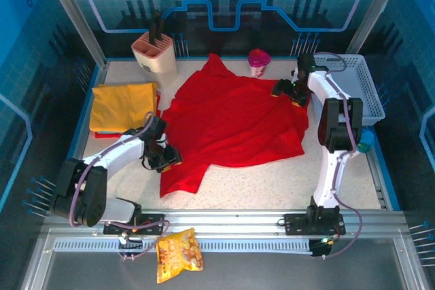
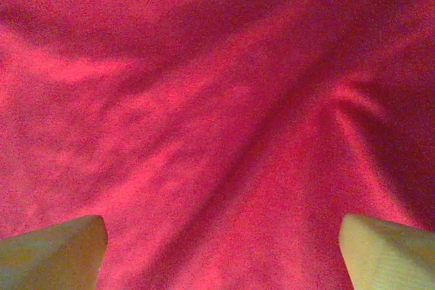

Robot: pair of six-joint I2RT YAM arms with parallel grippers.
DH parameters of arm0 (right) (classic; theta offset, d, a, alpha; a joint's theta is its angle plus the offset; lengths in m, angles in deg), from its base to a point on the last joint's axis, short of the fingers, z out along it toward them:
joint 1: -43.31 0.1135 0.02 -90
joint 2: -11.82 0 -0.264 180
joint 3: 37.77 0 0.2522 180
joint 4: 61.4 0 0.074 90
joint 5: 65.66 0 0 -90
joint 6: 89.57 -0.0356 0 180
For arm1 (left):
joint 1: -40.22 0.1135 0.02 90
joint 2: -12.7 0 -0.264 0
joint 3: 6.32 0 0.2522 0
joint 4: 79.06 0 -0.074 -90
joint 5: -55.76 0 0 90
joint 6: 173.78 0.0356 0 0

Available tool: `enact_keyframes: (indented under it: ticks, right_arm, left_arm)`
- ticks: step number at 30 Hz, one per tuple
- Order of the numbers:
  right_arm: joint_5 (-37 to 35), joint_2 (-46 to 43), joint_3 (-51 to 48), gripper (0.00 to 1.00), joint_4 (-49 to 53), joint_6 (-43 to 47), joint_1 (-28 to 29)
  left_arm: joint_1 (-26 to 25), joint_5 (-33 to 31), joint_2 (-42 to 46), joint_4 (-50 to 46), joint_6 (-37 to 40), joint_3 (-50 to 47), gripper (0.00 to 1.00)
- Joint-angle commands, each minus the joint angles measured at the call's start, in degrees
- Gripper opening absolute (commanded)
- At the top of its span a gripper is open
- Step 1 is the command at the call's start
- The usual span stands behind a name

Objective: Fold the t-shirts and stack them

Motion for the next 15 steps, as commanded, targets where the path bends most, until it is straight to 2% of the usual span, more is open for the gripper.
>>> enact_keyframes:
  ticks: [1, 7, 11, 12, 13, 15]
  right_arm:
    - [1.0, -10.7, -4.9, 0.88, 2.1, 0.0, 0.3]
    - [-1.3, -24.8, -24.1, 0.69, 1.6, -3.0, -1.2]
    - [-2.1, -30.1, -34.7, 0.42, 0.9, -2.9, -3.0]
    - [-2.1, -31.1, -36.8, 0.32, 1.1, -3.1, -3.8]
    - [-2.2, -32.1, -38.5, 0.27, 1.2, -3.6, -4.4]
    - [-1.8, -34.7, -42.7, 0.27, 0.0, -4.2, -5.2]
  left_arm:
    - [-0.5, 0.9, -0.4, -0.1, 0.3, 1.2, 0.46]
    - [-0.5, 1.8, -1.5, 0.6, 1.2, 4.0, 0.46]
    - [-0.8, 2.7, -2.9, 0.4, 1.9, 6.0, 0.45]
    - [-0.9, 2.7, -3.0, 0.3, 2.1, 6.1, 0.45]
    - [-0.9, 2.8, -3.0, 0.2, 2.2, 6.2, 0.45]
    - [-1.0, 2.7, -2.7, 0.3, 2.3, 6.1, 0.45]
